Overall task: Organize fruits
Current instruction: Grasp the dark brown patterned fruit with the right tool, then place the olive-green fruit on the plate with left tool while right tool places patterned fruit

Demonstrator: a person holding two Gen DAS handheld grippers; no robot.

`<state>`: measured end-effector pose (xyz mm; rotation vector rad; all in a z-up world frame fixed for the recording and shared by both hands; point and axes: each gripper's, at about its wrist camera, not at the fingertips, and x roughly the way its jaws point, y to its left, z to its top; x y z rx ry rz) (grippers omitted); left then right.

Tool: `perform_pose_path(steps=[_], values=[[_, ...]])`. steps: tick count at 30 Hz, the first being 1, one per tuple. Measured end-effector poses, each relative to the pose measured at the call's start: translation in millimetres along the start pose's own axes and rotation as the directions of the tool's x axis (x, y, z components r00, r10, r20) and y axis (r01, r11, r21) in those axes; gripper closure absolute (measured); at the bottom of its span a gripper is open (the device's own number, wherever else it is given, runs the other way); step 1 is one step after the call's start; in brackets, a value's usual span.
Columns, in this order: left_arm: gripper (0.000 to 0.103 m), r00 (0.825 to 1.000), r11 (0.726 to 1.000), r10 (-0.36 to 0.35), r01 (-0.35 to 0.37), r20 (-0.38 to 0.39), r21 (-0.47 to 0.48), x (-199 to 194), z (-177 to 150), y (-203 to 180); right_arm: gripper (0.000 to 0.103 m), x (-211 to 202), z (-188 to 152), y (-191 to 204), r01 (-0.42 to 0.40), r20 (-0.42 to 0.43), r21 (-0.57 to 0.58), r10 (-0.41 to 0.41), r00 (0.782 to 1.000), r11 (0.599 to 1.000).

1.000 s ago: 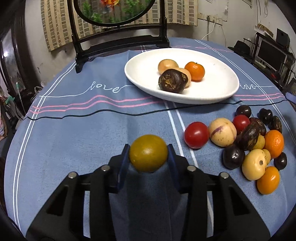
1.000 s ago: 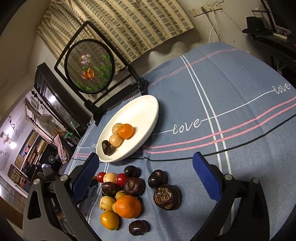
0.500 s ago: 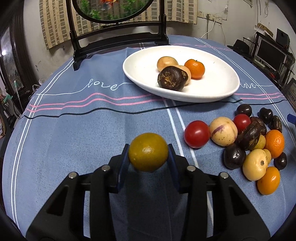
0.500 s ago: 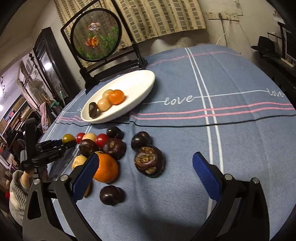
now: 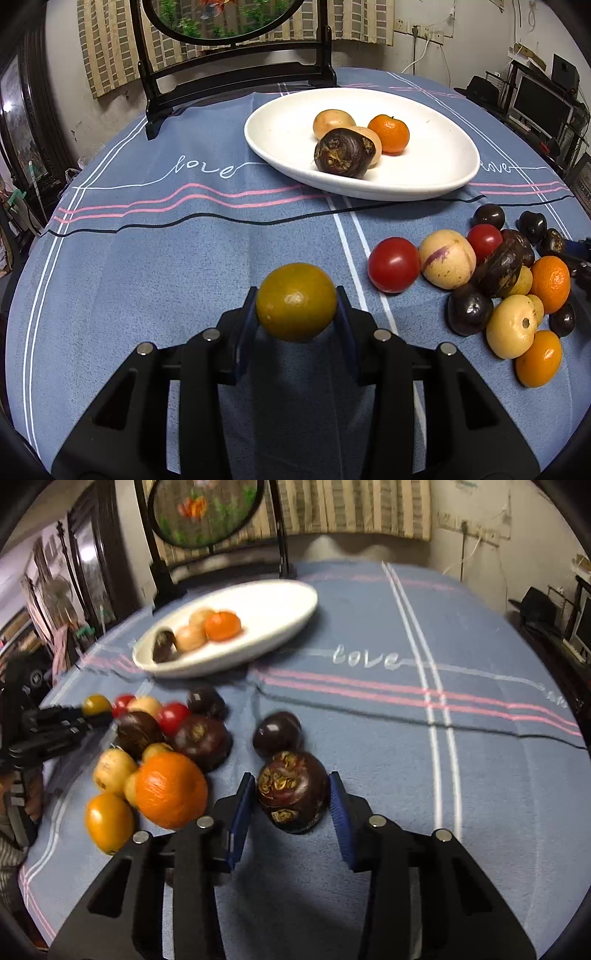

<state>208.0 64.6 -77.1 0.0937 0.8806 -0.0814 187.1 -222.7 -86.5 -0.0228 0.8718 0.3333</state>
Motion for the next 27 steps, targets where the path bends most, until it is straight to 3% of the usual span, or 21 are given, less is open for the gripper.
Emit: perform_pose_path(steps=[8, 14, 17, 22, 27], values=[[0.063, 1.000, 1.000, -0.024, 0.024, 0.000, -0.019, 0, -1, 4, 0.063, -2, -2, -5, -0.046, 0.016, 0.023, 0.046, 0.999, 0.999], [0.063, 0.997, 1.000, -0.022, 0.022, 0.073, -0.004, -17, 1, -2, 0.063, -27, 0, -11, -0.095, 0.128, 0.073, 0.085, 0.988, 0.993], [0.063, 0.994, 0.998, -0.047, 0.051, 0.103, -0.033, -28, 17, 2, 0.063, -33, 7, -14, -0.122, 0.152, 0.083, 0.108, 0.982, 0.989], [0.063, 0.990, 0.999, -0.001, 0.008, 0.140, -0.048, -28, 73, 6, 0.063, -54, 62, -14, -0.178, 0.244, 0.089, 0.152, 0.958, 0.980], [0.063, 0.989, 0.994, 0.018, -0.003, 0.144, -0.107, -3, 115, 12, 0.063, -33, 112, 4, -0.177, 0.253, 0.053, 0.159, 0.954, 0.983]])
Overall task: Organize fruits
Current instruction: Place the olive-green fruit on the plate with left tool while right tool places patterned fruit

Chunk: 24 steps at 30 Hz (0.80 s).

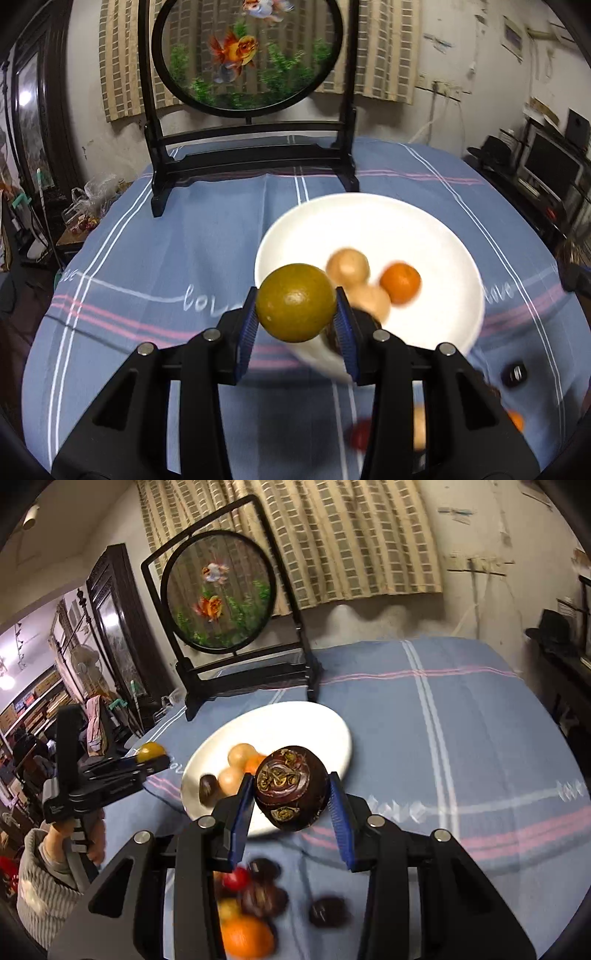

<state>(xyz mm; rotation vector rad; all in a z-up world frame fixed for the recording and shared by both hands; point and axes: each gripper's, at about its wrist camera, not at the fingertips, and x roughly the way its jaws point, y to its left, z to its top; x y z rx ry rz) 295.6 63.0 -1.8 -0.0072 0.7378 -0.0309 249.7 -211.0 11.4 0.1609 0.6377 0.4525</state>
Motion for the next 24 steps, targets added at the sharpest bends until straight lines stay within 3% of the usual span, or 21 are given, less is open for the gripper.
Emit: perform_pose_path(steps=[7, 12, 14, 15, 18, 21, 22, 24], values=[[0.063, 0.996, 1.000, 0.003, -0.002, -0.084, 0.003, 60, 11, -2, 0.063, 83, 5, 16, -0.009, -0.137, -0.050, 0.002, 0.991, 0.999], [0.061, 0.994, 1.000, -0.020, 0.022, -0.107, 0.015, 73, 10, -3, 0.060, 108, 0, 16, 0.011, -0.210, -0.098, -0.031, 0.977, 0.995], [0.043, 0.995, 0.999, -0.013, 0.016, -0.096, 0.032, 73, 10, -6, 0.035, 107, 0, 17, 0.032, -0.196, -0.104, -0.052, 0.979, 0.994], [0.039, 0.996, 0.999, -0.008, 0.011, -0.087, 0.037, 72, 11, -7, 0.026, 106, 0, 18, 0.045, -0.183, -0.111, -0.065, 0.981, 0.993], [0.036, 0.998, 0.999, 0.002, 0.001, -0.067, 0.052, 66, 11, -9, 0.025, 96, 4, 17, 0.073, -0.139, -0.129, -0.091, 0.986, 0.989], [0.029, 0.999, 0.999, 0.000, 0.001, -0.046, 0.036, 56, 13, -6, 0.025, 76, 11, 15, 0.047, -0.073, -0.094, -0.054, 0.996, 0.995], [0.025, 1.000, 1.000, -0.001, 0.002, -0.031, 0.027, 50, 14, -4, 0.022, 69, 13, 14, 0.035, -0.058, -0.085, -0.040, 0.998, 0.996], [0.022, 1.000, 1.000, -0.002, 0.002, -0.012, 0.013, 40, 14, -1, 0.006, 53, 16, 15, 0.015, -0.025, -0.077, -0.017, 1.000, 0.997]])
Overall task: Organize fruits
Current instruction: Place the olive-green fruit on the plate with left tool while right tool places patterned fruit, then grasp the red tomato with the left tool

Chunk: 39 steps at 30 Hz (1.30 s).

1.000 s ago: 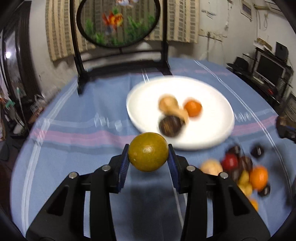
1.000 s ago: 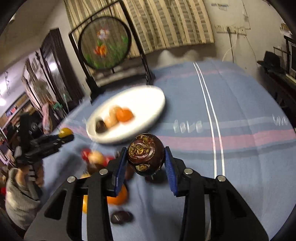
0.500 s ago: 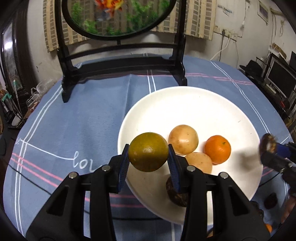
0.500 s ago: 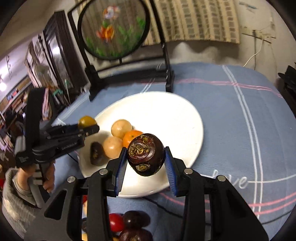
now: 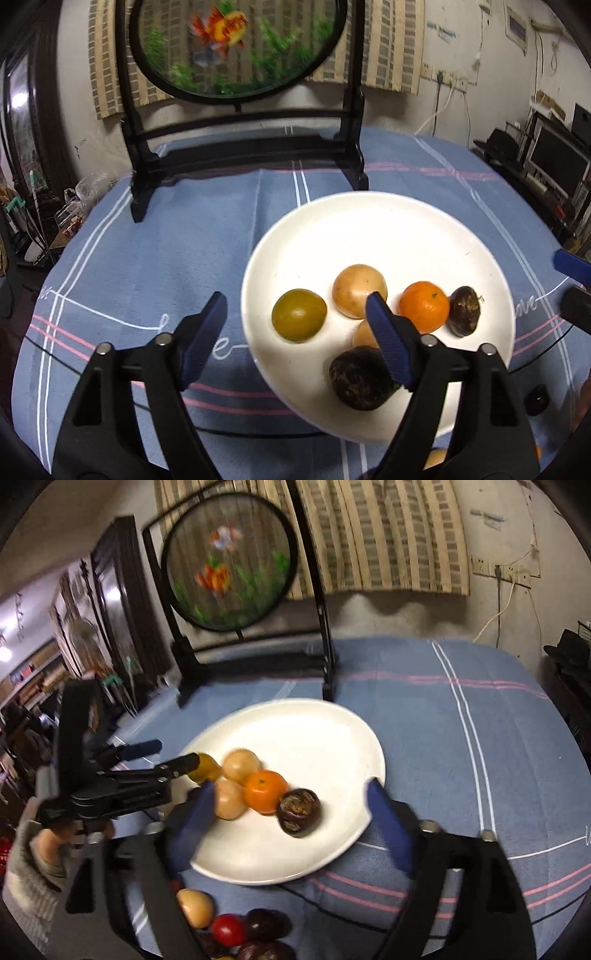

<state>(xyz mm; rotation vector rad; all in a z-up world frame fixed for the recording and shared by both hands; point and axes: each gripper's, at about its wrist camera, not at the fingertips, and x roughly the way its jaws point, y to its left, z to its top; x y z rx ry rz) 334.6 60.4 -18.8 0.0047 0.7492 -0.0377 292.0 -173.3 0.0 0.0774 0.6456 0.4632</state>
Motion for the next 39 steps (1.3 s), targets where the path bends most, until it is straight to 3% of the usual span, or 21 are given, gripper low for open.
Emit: perform_pose_path(steps=[2, 6, 9, 16, 20, 24, 30, 36, 39], values=[[0.020, 1.000, 1.000, -0.013, 0.013, 0.010, -0.012, -12, -6, 2, 0.003, -17, -4, 2, 0.003, 0.042, -0.001, -0.003, 0.999, 1.000], [0.019, 1.000, 0.999, -0.031, 0.031, 0.002, 0.017, -35, -34, 2, 0.003, -37, -25, 0, 0.013, 0.041, 0.005, -0.013, 0.999, 1.000], [0.013, 1.000, 0.998, -0.012, 0.012, 0.006, 0.068, -52, -63, -6, 0.003, -49, -44, -10, 0.034, 0.041, 0.030, -0.035, 0.999, 0.999], [0.013, 0.998, 0.984, 0.055, -0.052, -0.017, 0.168, -59, -103, -20, 0.001, -74, -55, -33, 0.036, 0.080, 0.138, -0.048, 0.996, 0.990], [0.013, 0.998, 0.981, 0.063, -0.059, -0.015, 0.183, -60, -108, -17, 0.001, -78, -56, -48, 0.032, 0.089, 0.202, -0.051, 0.995, 0.979], [0.013, 1.000, 0.979, 0.004, -0.002, -0.013, 0.202, -63, -108, -22, 0.001, -74, -58, -56, 0.008, 0.053, 0.263, -0.023, 0.998, 0.965], [0.013, 0.999, 0.959, -0.028, 0.031, -0.016, 0.281, -65, -116, -39, 0.001, -75, -59, -51, 0.003, 0.046, 0.252, -0.016, 0.999, 0.968], [0.011, 0.995, 0.958, 0.032, -0.003, -0.097, 0.286, -40, -118, -40, 0.001, -72, -60, -56, 0.016, 0.031, 0.269, -0.025, 0.999, 0.963], [0.011, 0.996, 0.974, 0.069, -0.053, -0.062, 0.222, -42, -111, -24, 0.001, -71, -61, -57, 0.020, 0.021, 0.273, -0.027, 0.999, 0.962]])
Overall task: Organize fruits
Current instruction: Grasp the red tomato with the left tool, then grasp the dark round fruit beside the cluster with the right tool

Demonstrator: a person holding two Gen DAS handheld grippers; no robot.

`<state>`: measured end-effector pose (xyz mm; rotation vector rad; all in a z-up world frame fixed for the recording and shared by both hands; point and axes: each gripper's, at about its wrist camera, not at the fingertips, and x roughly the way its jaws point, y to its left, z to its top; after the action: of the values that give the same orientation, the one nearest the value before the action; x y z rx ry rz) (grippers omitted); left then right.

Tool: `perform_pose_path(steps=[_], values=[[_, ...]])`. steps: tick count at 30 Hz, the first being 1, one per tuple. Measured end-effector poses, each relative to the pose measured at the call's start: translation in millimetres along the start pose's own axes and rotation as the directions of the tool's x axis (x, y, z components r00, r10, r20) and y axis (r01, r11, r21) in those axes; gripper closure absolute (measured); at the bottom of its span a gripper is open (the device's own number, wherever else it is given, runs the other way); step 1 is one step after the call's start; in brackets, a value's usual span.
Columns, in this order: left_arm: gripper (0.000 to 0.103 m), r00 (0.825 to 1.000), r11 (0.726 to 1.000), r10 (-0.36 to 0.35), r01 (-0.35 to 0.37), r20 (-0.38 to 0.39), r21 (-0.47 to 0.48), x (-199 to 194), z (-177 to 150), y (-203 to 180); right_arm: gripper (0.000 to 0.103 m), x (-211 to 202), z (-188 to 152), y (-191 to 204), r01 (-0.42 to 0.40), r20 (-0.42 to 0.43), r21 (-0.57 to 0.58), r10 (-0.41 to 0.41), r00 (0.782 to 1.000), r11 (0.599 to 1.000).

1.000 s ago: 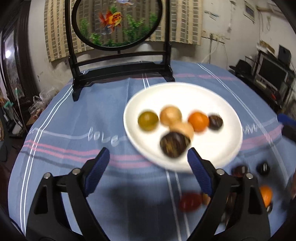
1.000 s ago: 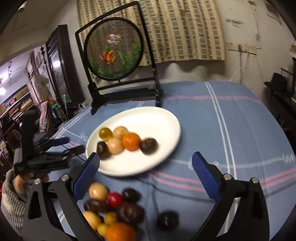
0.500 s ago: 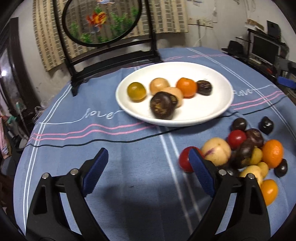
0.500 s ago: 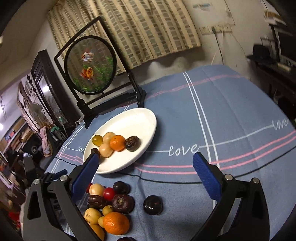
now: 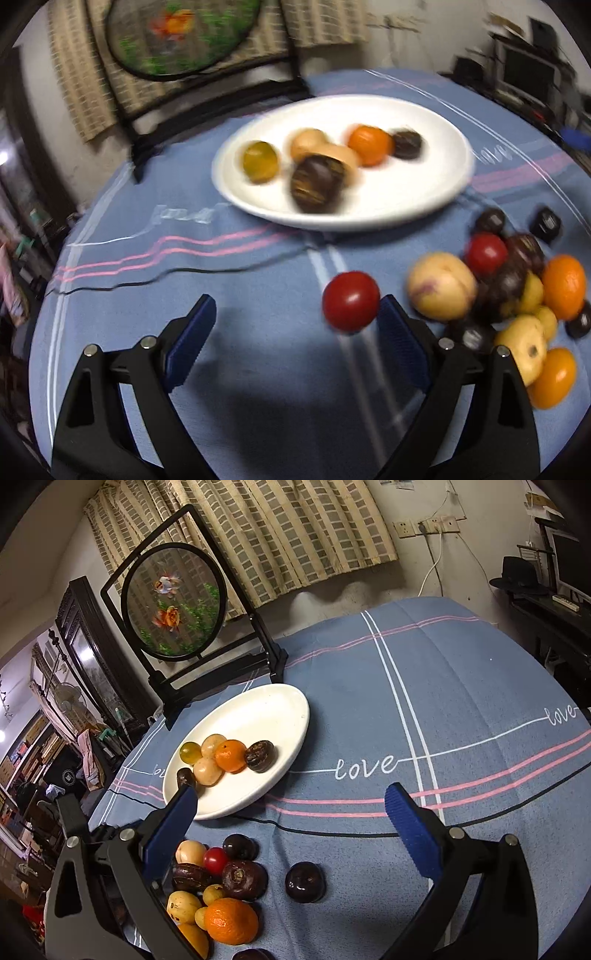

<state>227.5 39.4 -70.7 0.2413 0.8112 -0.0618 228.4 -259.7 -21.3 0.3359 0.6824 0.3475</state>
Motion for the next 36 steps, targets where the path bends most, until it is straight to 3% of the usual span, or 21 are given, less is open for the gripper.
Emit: perform_pose_path(steps=[2, 6, 9, 11, 13, 21, 25, 27, 29, 36], values=[[0.011, 0.999, 0.997, 0.041, -0.041, 0.002, -0.059, 1, 2, 14, 0.001, 0, 0, 0, -0.001, -0.002, 0.001, 0.001, 1.000, 1.000], [0.014, 1.000, 0.994, -0.014, 0.013, -0.008, -0.104, 3, 1, 22, 0.001, 1, 0, 0, 0.001, -0.005, 0.002, -0.001, 1.000, 1.000], [0.033, 0.998, 0.997, -0.058, 0.057, -0.006, -0.059, 2, 0, 12, 0.001, 2, -1, 0, 0.000, -0.008, 0.004, 0.000, 1.000, 1.000], [0.056, 0.995, 0.993, -0.093, 0.090, -0.026, -0.080, 7, 0, 14, 0.001, 1, -1, 0, 0.000, -0.007, 0.005, 0.000, 1.000, 1.000], [0.063, 0.988, 0.981, -0.152, 0.146, -0.036, -0.129, 11, 0, 21, 0.001, 2, -1, 0, 0.000, -0.009, 0.004, 0.000, 1.000, 1.000], [0.064, 0.986, 0.980, -0.157, 0.150, -0.047, -0.133, 15, 1, 20, 0.001, 6, -4, 0, -0.004, -0.030, 0.006, 0.004, 1.000, 1.000], [0.064, 0.986, 0.978, -0.159, 0.151, -0.046, -0.142, 15, 2, 20, 0.001, 12, -10, 7, -0.029, -0.066, -0.036, 0.026, 0.997, 0.999], [0.069, 0.986, 0.977, -0.162, 0.155, -0.043, -0.145, 15, 2, 21, 0.003, 13, -20, 14, -0.034, -0.087, -0.083, 0.027, 0.996, 0.996], [0.072, 0.985, 0.977, -0.166, 0.159, -0.041, -0.142, 16, 3, 21, 0.021, 13, -34, 16, -0.033, -0.113, -0.116, 0.020, 0.993, 0.993], [0.072, 0.987, 0.980, -0.157, 0.150, -0.043, -0.132, 15, 2, 19, 0.033, 12, -63, 19, 0.005, -0.158, -0.188, -0.035, 0.987, 0.982]])
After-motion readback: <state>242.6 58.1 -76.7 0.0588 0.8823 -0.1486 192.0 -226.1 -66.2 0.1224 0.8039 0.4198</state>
